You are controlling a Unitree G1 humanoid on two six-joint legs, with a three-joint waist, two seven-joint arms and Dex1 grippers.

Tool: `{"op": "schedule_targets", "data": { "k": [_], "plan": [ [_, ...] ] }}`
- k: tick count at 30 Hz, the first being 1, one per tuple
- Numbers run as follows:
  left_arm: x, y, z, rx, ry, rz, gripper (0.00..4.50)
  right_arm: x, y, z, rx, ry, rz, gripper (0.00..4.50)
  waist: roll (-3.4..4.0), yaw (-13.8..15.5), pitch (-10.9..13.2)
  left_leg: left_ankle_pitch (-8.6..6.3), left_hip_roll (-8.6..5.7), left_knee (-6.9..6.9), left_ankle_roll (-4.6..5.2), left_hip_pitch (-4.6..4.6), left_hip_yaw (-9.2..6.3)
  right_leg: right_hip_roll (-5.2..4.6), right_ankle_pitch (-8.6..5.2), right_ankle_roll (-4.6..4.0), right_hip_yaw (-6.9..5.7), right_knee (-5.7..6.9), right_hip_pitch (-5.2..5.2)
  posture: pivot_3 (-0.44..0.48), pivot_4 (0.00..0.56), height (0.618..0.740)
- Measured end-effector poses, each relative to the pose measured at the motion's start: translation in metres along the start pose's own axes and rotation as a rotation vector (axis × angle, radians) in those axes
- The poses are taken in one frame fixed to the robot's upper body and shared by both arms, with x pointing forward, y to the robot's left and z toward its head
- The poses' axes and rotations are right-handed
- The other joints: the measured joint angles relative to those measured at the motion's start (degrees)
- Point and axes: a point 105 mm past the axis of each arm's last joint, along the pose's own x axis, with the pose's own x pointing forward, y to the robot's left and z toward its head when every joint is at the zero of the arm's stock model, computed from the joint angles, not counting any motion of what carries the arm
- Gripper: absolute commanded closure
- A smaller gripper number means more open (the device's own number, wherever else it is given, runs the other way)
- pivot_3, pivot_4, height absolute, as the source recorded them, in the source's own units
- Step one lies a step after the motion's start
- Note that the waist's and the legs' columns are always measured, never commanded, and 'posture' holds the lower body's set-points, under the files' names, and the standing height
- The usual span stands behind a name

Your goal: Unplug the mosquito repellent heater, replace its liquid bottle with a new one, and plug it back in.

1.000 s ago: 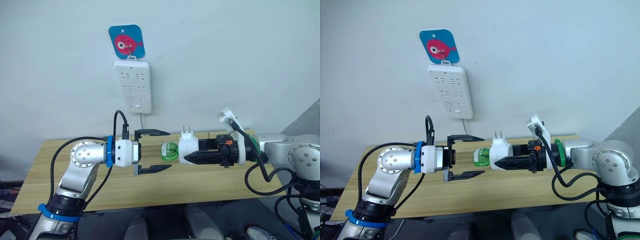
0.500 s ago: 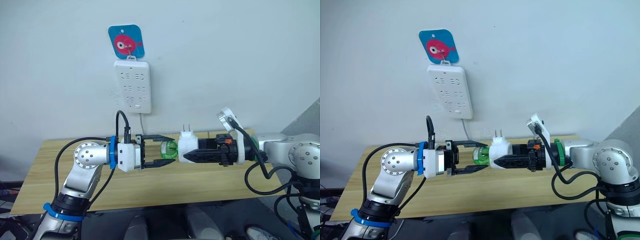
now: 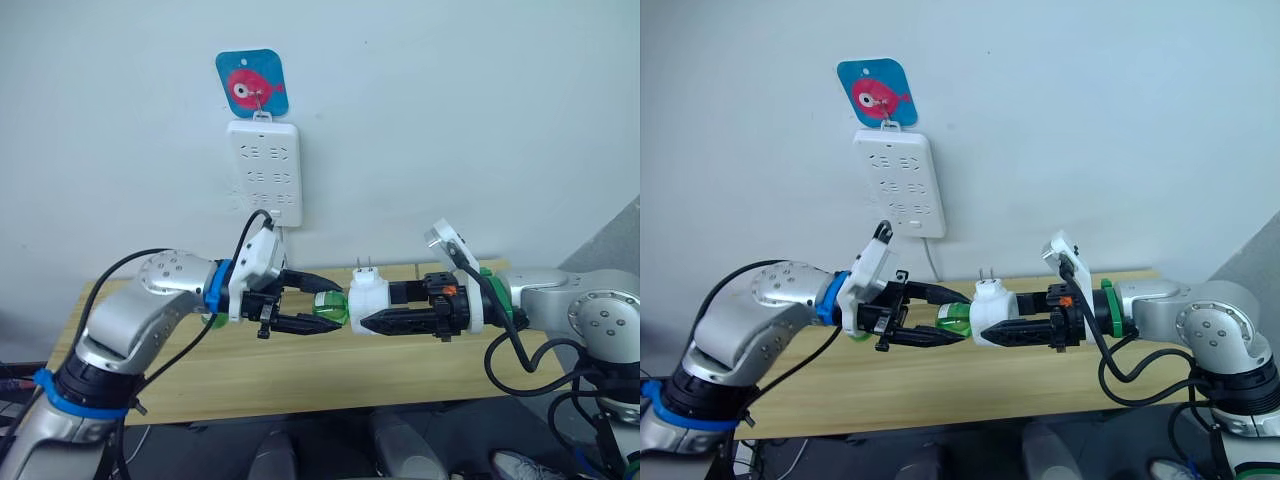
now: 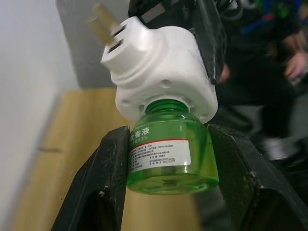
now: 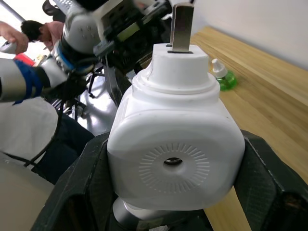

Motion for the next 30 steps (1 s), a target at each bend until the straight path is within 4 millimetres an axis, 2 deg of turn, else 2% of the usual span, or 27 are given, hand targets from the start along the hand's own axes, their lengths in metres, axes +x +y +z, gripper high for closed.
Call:
{"op": "schedule_targets", "data": {
  "k": [2,4,6,10,15,17,18,22,26,30],
  "plan": [
    [-0.013,0.012,-0.010,-0.177,0.044,0.053,2.30,-0.004,0.000,0.001,-0.015,0.001,-0.004,1.49,0.01,0.02,0.01,0.00,0.01,0.00,0.00,0.01,-0.03,0.01,0.00,-0.01,-0.03,0.00,-0.01,-0.177,0.123,0.710],
    [-0.015,0.016,-0.011,-0.304,0.044,0.051,2.30,-0.003,0.005,0.000,-0.030,0.004,0.025,1.49,0.00,0.05,0.02,0.00,0.01,0.00,0.00,-0.02,-0.06,0.02,-0.01,-0.01,-0.06,0.00,-0.02,-0.180,0.121,0.710],
    [-0.016,0.016,-0.008,-0.353,0.044,0.038,2.30,-0.003,0.008,0.000,-0.041,0.006,0.043,1.49,0.00,0.10,0.02,0.00,0.01,-0.01,0.00,-0.04,-0.04,0.01,-0.01,-0.01,-0.05,-0.03,-0.02,-0.180,0.121,0.710],
    [-0.013,0.013,-0.007,-0.333,0.033,0.001,2.30,-0.004,0.008,-0.001,-0.043,0.007,0.047,1.49,0.00,0.10,0.01,0.00,0.02,-0.03,-0.01,-0.04,-0.03,-0.01,0.00,-0.02,-0.04,-0.03,-0.04,-0.190,0.120,0.710],
    [-0.015,0.012,-0.028,-0.212,0.048,0.043,2.30,-0.012,-0.007,-0.012,-0.004,0.036,-0.057,1.49,0.01,0.18,0.01,0.00,0.03,-0.03,-0.01,-0.03,-0.01,-0.02,0.00,-0.04,0.00,-0.02,-0.04,-0.193,0.122,0.710],
    [-0.016,0.018,-0.031,-0.120,0.032,0.112,2.30,-0.021,-0.024,-0.023,0.018,0.080,-0.184,1.49,-0.01,0.39,0.02,0.00,0.00,0.01,-0.01,-0.03,0.04,-0.06,0.00,-0.03,0.04,-0.04,-0.02,-0.189,0.128,0.710],
    [-0.016,0.022,-0.031,-0.067,0.009,0.156,2.30,-0.029,-0.039,-0.031,0.035,0.108,-0.285,1.49,-0.01,0.45,0.01,0.00,0.00,0.02,-0.01,-0.03,0.07,-0.06,0.00,-0.03,0.07,-0.08,-0.02,-0.189,0.128,0.710],
    [-0.011,0.022,-0.037,0.025,-0.011,0.213,2.30,-0.050,-0.077,-0.059,0.065,0.196,-0.532,1.49,-0.04,0.68,0.03,0.00,-0.04,0.02,-0.01,-0.04,0.19,-0.14,0.00,-0.01,0.16,-0.10,-0.04,-0.174,0.142,0.710],
    [0.008,0.006,-0.046,0.112,-0.035,0.209,2.30,-0.085,-0.128,-0.095,0.011,0.354,-0.828,1.49,-0.04,0.73,0.08,0.00,-0.04,-0.01,-0.01,-0.02,0.28,-0.15,0.01,-0.01,0.24,-0.11,-0.04,-0.160,0.151,0.710],
    [0.020,-0.003,-0.054,0.166,-0.024,0.195,2.30,-0.103,-0.154,-0.114,-0.015,0.481,-0.932,1.49,-0.04,0.70,0.52,0.00,-0.02,0.00,-0.01,0.14,0.32,-0.13,0.01,-0.02,0.29,0.02,-0.01,-0.148,0.158,0.710]
  ]
}}
